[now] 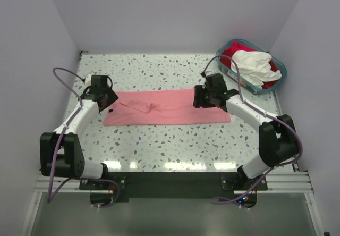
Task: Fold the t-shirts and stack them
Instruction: Fold the tshirt
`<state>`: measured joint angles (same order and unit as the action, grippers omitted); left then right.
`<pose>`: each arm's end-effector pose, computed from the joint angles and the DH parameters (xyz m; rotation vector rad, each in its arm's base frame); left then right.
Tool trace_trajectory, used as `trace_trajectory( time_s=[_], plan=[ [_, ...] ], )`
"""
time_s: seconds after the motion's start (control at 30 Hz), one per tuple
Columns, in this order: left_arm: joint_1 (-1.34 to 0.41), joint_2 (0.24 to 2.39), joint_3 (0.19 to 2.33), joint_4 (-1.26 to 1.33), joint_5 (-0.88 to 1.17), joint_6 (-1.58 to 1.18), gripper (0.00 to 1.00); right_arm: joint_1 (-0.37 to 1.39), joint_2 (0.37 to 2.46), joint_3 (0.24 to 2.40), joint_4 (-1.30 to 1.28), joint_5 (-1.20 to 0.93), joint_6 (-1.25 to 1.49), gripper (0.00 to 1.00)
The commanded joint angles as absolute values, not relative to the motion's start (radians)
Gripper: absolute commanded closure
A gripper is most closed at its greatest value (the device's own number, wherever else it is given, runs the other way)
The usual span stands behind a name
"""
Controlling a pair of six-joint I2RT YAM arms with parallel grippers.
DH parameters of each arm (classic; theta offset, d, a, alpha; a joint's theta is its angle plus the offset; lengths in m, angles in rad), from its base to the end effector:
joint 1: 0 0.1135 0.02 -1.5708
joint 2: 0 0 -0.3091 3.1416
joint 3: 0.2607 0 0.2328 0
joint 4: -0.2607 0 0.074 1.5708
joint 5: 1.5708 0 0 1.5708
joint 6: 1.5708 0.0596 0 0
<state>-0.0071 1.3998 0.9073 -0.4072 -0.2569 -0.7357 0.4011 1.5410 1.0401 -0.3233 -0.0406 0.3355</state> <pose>0.2759 0.0132 0.2615 -0.9672 2.2295 -0.0151 0.3007 0.1301 0.2691 -0.0990 2.4289 0.3888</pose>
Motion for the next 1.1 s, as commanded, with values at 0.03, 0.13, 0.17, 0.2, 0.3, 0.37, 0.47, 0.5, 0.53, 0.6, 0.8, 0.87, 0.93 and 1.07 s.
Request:
trace_trajectory(
  time_s=[0.03,0.13,0.17,0.2,0.3,0.37,0.47,0.5,0.53,0.6,0.8,0.87,0.93,1.07],
  plan=[
    [-0.113,1.377,0.965,-0.428,-0.311,-0.727,0.45,0.443,1.627,1.092,-0.351,0.012,0.261,0.44],
    [-0.163,1.422,0.943,-0.399,-0.279,-0.739,0.49,0.456,1.675,1.106,-0.356,0.018,0.244,0.44],
    [-0.179,1.460,0.939,-0.394,-0.279,-0.744,0.50,0.460,1.684,1.104,-0.356,0.018,0.235,0.44],
    [-0.189,1.480,0.936,-0.391,-0.282,-0.745,0.50,0.462,1.701,1.100,-0.357,0.021,0.230,0.44],
    [-0.199,1.563,0.933,-0.376,-0.267,-0.747,0.52,0.471,1.721,1.083,-0.362,0.031,0.216,0.44],
    [-0.199,1.623,0.936,-0.359,-0.238,-0.739,0.53,0.476,1.739,1.068,-0.365,0.028,0.210,0.44],
    [-0.198,1.710,0.963,-0.354,-0.255,-0.723,0.53,0.497,1.758,1.040,-0.385,0.002,0.213,0.44],
    [-0.198,1.732,0.983,-0.354,-0.261,-0.712,0.53,0.514,1.762,1.029,-0.396,0.003,0.216,0.44],
    [-0.198,1.755,0.994,-0.354,-0.271,-0.704,0.52,0.523,1.769,1.023,-0.408,-0.020,0.219,0.44],
    [-0.196,1.824,1.038,-0.348,-0.281,-0.668,0.50,0.558,1.770,1.003,-0.462,-0.095,0.233,0.44],
    [-0.198,2.045,1.280,-0.296,-0.180,-0.450,0.40,0.738,1.763,0.956,-0.571,-0.308,0.239,0.44],
    [-0.198,2.115,1.354,-0.276,-0.160,-0.408,0.37,0.823,1.764,0.979,-0.622,-0.347,0.212,0.44],
    [-0.201,2.147,1.466,-0.270,-0.123,-0.365,0.28,0.860,1.766,1.022,-0.640,-0.406,0.201,0.44],
    [-0.206,2.137,1.566,-0.209,-0.055,-0.308,0.16,0.884,1.753,1.094,-0.638,-0.465,0.192,0.44]
  ],
)
